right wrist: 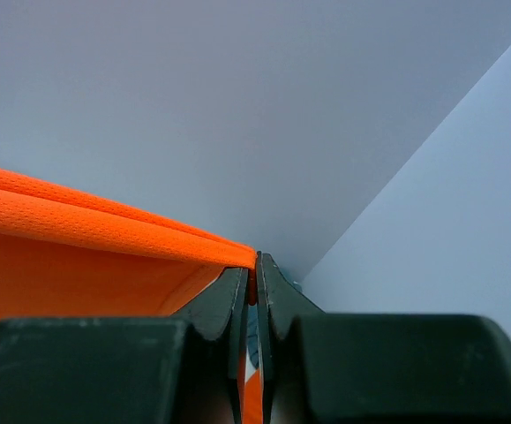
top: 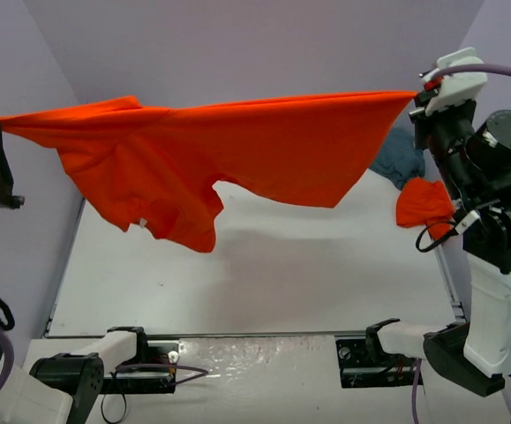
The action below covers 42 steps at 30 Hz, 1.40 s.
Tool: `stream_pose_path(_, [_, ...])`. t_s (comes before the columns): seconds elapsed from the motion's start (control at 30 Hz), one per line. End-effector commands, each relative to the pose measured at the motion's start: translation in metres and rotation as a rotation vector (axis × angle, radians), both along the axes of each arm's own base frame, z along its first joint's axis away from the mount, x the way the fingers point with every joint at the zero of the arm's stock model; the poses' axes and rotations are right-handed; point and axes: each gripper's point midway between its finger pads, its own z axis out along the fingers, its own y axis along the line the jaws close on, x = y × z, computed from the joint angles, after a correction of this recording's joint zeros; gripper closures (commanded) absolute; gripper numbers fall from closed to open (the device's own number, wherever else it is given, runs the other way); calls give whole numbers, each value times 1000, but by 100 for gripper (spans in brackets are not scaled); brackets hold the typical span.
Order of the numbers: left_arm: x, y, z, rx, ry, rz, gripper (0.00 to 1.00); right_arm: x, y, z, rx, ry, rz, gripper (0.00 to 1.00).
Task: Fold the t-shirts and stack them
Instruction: Flatten the tshirt out
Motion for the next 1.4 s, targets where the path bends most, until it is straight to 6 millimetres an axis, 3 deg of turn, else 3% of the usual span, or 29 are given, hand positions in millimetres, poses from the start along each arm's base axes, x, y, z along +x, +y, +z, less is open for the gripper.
stream_pose_path(0.0, [-14, 7, 4, -13, -21, 39, 100, -20, -19, 7, 25, -36, -41, 100])
stream_pose_path(0.27, [-16, -8, -20, 68, 57, -35, 100, -27, -23, -20, 17, 28, -28, 100])
stream_pose_path(0.37, [4, -15, -32, 97, 122, -73, 100, -16, -20, -33, 7, 67, -17, 100])
stream_pose_path(0.6, [131, -27, -112, 123, 454, -172, 100, 57, -3, -112, -36, 283, 4, 100])
stream_pose_path(0.83, [248, -31, -204, 141, 640, -218, 100, 129, 12, -195, -103, 485, 12, 100])
stream_pose_path(1.0, [315, -26, -263, 153, 740, -209, 100, 181, 20, -258, -137, 590, 4, 100])
stream_pose_path(1.07, [345, -20, -301, 154, 807, -185, 100, 205, 25, -291, -152, 643, 7, 100])
stream_pose_path(1.1, [356, -19, -313, 155, 822, -182, 100, 210, 25, -292, -154, 637, 6, 100])
stream_pose_path(1.17, [381, -11, -340, 177, 848, -143, 100, 236, 30, -332, -173, 695, 10, 100])
stream_pose_path(1.2, [388, -11, -352, 176, 872, -143, 100, 242, 29, -329, -170, 674, -1, 100])
stream_pose_path(1.27, [407, -5, -380, 182, 911, -118, 100, 264, 31, -366, -175, 725, -6, 100])
stream_pose_path(1.37, [427, -3, -402, 183, 918, -107, 100, 282, 35, -386, -184, 748, -9, 100])
